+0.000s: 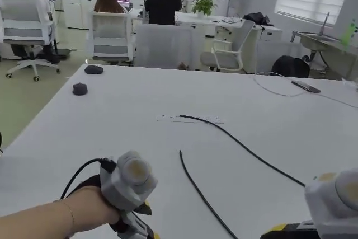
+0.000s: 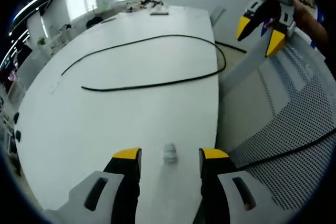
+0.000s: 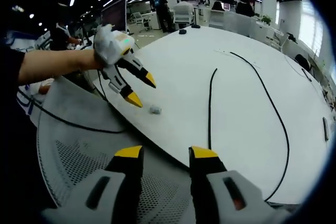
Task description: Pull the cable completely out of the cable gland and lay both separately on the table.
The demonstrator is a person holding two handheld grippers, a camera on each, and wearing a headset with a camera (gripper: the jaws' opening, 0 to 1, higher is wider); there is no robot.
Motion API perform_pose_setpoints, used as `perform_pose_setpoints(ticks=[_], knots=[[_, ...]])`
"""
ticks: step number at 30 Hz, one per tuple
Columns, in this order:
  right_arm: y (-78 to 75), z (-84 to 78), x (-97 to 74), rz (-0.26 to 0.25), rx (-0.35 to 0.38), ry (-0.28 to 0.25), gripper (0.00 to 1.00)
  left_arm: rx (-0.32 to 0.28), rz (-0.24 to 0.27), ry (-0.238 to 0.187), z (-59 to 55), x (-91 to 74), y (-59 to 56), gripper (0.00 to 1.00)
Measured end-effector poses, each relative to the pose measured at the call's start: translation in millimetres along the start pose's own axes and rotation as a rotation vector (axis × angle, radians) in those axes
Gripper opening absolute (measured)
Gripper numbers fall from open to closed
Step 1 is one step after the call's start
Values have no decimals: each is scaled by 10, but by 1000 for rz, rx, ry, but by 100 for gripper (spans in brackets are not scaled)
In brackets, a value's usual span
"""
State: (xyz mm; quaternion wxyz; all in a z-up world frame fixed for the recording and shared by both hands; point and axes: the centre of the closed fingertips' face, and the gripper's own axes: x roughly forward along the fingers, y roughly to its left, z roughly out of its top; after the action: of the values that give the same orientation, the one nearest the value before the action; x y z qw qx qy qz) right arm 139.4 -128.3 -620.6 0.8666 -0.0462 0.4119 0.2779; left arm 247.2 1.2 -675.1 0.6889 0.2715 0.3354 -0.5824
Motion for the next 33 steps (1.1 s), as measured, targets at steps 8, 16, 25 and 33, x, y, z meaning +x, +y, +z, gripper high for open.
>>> perform_pose_setpoints(ticks=[8,16,25,33], knots=[[-3,-113,-18,23,36,7,35,-135,78,-119,72,-867,-223,41],[10,-116,-45,2,97,-30,35,-304,264,-197,-288,-1313,-325,41],[38,-108,8,-16,116,-41,37,-466,504,-273,-739,-1446,-143,40],[-63,-92,20,-72,149,-73,37,-534,542,-272,-877,-1397,-96,41]])
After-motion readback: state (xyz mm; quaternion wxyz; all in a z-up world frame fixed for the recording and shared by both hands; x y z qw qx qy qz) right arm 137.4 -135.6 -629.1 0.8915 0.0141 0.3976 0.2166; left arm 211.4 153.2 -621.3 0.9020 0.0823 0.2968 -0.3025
